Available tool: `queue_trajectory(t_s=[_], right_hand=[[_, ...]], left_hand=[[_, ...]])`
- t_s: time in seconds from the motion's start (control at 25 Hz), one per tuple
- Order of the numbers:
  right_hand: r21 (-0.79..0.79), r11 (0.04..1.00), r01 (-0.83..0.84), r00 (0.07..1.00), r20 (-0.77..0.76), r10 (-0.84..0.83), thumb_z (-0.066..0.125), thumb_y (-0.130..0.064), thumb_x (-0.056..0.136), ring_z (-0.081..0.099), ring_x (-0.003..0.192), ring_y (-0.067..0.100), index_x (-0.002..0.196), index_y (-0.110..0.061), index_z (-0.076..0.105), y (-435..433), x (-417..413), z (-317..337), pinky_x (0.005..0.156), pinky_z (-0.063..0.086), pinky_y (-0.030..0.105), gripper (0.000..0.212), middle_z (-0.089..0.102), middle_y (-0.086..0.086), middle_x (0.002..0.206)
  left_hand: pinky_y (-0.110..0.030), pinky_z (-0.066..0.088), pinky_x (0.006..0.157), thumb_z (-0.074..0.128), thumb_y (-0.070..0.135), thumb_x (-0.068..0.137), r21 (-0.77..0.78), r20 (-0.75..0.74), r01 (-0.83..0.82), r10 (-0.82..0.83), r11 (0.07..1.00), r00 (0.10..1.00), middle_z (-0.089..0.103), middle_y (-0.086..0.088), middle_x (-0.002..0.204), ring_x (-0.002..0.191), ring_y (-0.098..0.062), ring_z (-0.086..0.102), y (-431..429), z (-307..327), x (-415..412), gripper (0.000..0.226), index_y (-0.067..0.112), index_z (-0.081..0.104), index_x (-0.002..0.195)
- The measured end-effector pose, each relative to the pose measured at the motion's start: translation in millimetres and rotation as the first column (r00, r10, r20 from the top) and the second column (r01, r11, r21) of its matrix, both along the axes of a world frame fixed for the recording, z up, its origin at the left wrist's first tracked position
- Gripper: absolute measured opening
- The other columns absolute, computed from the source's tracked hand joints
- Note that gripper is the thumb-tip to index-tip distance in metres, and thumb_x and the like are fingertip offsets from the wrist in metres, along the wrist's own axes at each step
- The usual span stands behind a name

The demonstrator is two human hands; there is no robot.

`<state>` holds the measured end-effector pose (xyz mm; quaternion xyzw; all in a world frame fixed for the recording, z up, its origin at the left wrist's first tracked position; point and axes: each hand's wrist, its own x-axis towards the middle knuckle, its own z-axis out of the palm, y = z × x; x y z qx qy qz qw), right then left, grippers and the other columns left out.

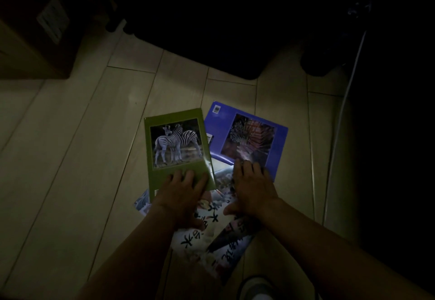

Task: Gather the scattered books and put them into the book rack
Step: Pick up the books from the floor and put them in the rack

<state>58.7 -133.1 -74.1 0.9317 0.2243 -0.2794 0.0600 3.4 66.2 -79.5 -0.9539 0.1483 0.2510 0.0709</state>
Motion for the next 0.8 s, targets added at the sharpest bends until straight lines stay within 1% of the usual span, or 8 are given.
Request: queue_trajectory(t_s=[0.12, 0.32, 0.44, 0.52, 0.56, 0.64, 0.72, 0.8], right_hand=[[0.005, 1.000, 0.006, 1.000, -0.009, -0.006, 0.072, -0.079, 0.060, 0.027, 0.135, 0.037, 0.155, -0.003, -0.001, -0.2, -2.1, 0.1, 0.110, 0.028, 0.053, 0.143, 0.022, 0.019, 0.151], [-0.047, 0.999, -0.002, 1.000, -0.020, 0.001, 0.076, -0.076, 0.058, 0.025, 0.138, 0.038, 0.156, -0.008, -0.001, 7.6, 1.3, 0.1, 0.111, 0.027, 0.054, 0.143, 0.020, 0.019, 0.154], [-0.064, 0.998, -0.002, 1.000, -0.021, 0.000, 0.076, -0.076, 0.058, 0.024, 0.139, 0.038, 0.156, -0.007, -0.003, 7.8, 0.8, -1.0, 0.110, 0.027, 0.056, 0.143, 0.019, 0.018, 0.155], [-0.064, 0.998, -0.003, 1.000, -0.017, 0.002, 0.076, -0.076, 0.059, 0.024, 0.138, 0.038, 0.156, -0.007, -0.003, 6.9, -0.2, -2.0, 0.110, 0.027, 0.056, 0.143, 0.018, 0.019, 0.154], [-0.061, 0.998, 0.000, 1.000, -0.015, -0.001, 0.076, -0.076, 0.059, 0.024, 0.138, 0.038, 0.156, -0.007, -0.003, 6.4, -0.6, -2.7, 0.110, 0.027, 0.057, 0.143, 0.018, 0.019, 0.154], [-0.054, 0.999, 0.006, 1.000, -0.010, -0.007, 0.076, -0.076, 0.059, 0.024, 0.137, 0.038, 0.156, -0.008, -0.003, 5.8, -1.4, -3.9, 0.109, 0.026, 0.057, 0.142, 0.019, 0.018, 0.154], [-0.046, 0.999, 0.009, 1.000, -0.009, -0.009, 0.076, -0.076, 0.059, 0.025, 0.137, 0.037, 0.156, -0.008, -0.003, 5.3, -1.6, -4.6, 0.109, 0.027, 0.056, 0.142, 0.019, 0.018, 0.154], [-0.037, 0.999, 0.013, 1.000, -0.004, -0.014, 0.076, -0.075, 0.059, 0.025, 0.137, 0.037, 0.156, -0.009, -0.002, 5.3, -1.8, -4.8, 0.109, 0.028, 0.056, 0.141, 0.020, 0.018, 0.153]], left_hand=[[-0.046, 0.035, 0.099, 0.067, 0.079, 0.063, 0.038, -0.014, 0.003, -0.002, 0.999, 1.000, 0.029, -0.020, 0.141, 0.120, -0.037, 0.038, -10.9, 5.6, 1.1, 0.131, 0.020, -0.007, 0.154], [-0.048, 0.036, 0.102, 0.073, 0.072, 0.064, 0.021, -0.062, -0.042, 0.043, 0.999, 0.997, 0.026, -0.022, 0.145, 0.124, -0.039, 0.036, -15.5, 1.5, -0.3, 0.131, 0.024, -0.009, 0.154], [-0.048, 0.035, 0.103, 0.066, 0.068, 0.074, -0.036, -0.078, -0.053, 0.050, 0.998, 0.996, 0.023, -0.020, 0.146, 0.130, -0.039, 0.032, -11.7, 2.8, 4.7, 0.110, 0.031, -0.001, 0.154], [-0.047, 0.037, 0.103, 0.060, 0.063, 0.083, -0.110, -0.044, -0.081, 0.076, 0.991, 0.996, 0.025, -0.019, 0.145, 0.130, -0.037, 0.033, -10.2, 5.6, 11.7, 0.088, 0.035, 0.011, 0.151], [-0.049, 0.036, 0.103, 0.058, 0.062, 0.083, -0.117, -0.013, -0.089, 0.088, 0.989, 0.996, 0.025, -0.020, 0.146, 0.131, -0.037, 0.032, -9.7, 4.9, 14.6, 0.084, 0.037, 0.013, 0.149], [-0.058, 0.032, 0.105, 0.057, 0.069, 0.079, -0.095, 0.024, -0.115, 0.118, 0.989, 0.993, 0.014, -0.022, 0.151, 0.137, -0.043, 0.021, -8.3, 1.1, 17.5, 0.090, 0.043, 0.005, 0.148], [-0.066, 0.028, 0.104, 0.052, 0.075, 0.078, -0.068, 0.005, -0.120, 0.121, 0.990, 0.993, -0.002, -0.024, 0.155, 0.141, -0.049, 0.008, -7.8, -3.8, 17.1, 0.094, 0.051, -0.008, 0.146], [-0.068, 0.034, 0.102, 0.051, 0.076, 0.079, -0.040, -0.024, -0.102, 0.101, 0.994, 0.995, -0.008, -0.024, 0.156, 0.141, -0.053, 0.003, -7.8, -4.9, 18.4, 0.093, 0.054, -0.012, 0.144]])
